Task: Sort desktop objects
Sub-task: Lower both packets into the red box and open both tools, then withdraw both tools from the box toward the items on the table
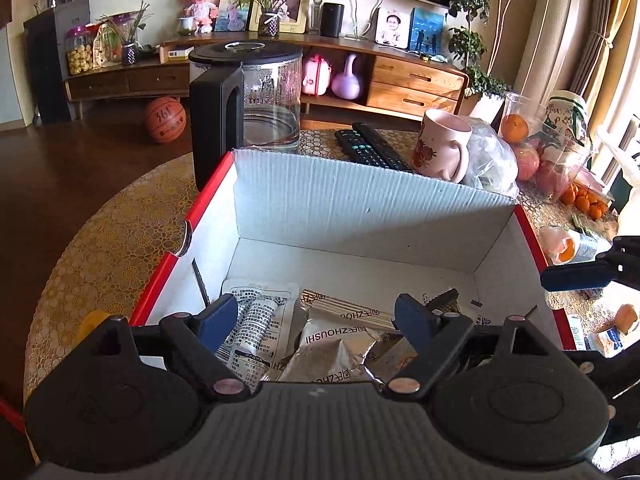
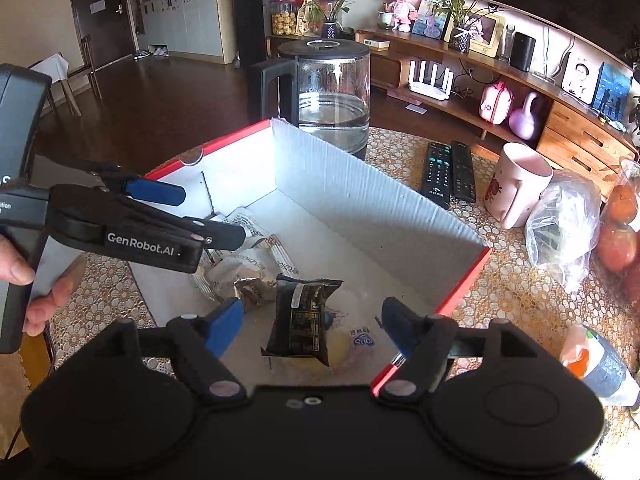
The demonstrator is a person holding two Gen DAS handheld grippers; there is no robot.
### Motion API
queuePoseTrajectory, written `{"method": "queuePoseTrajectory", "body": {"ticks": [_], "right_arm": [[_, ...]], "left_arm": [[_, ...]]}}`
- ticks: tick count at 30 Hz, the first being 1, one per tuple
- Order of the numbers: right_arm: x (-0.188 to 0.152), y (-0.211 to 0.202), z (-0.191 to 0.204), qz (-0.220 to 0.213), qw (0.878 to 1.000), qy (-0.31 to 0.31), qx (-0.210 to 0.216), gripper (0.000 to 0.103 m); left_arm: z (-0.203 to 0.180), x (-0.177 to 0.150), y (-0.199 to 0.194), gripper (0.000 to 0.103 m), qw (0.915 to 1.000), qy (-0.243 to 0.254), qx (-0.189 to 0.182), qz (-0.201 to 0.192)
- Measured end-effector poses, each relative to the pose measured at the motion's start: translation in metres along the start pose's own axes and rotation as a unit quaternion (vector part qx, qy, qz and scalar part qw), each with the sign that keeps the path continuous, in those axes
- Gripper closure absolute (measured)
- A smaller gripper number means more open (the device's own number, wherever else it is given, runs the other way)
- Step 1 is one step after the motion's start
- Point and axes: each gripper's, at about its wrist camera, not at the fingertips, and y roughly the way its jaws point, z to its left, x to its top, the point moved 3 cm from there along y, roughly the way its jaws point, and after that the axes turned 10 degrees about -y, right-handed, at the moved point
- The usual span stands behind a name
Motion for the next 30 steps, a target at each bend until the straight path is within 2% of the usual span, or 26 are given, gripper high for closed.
{"method": "queuePoseTrajectory", "body": {"ticks": [4,19,30], "right_arm": [[-0.002,-0.018,-0.001,-0.014,1.000,0.008,-0.006,0.021],[-0.031,-0.092,-0.002,-0.046,0.998,0.047,-0.017,0.019],[-0.079,-0.155,-0.009,-0.067,0.993,0.089,-0.039,0.019]], "left_arm": [[-0.004,-0.002,-0.007,0.000,1.0000,-0.001,-0.003,-0.005],[-0.030,-0.023,-0.048,0.000,0.9998,-0.001,-0.018,-0.005],[-0.049,-0.042,-0.095,0.000,0.9993,0.009,-0.034,-0.015]]}}
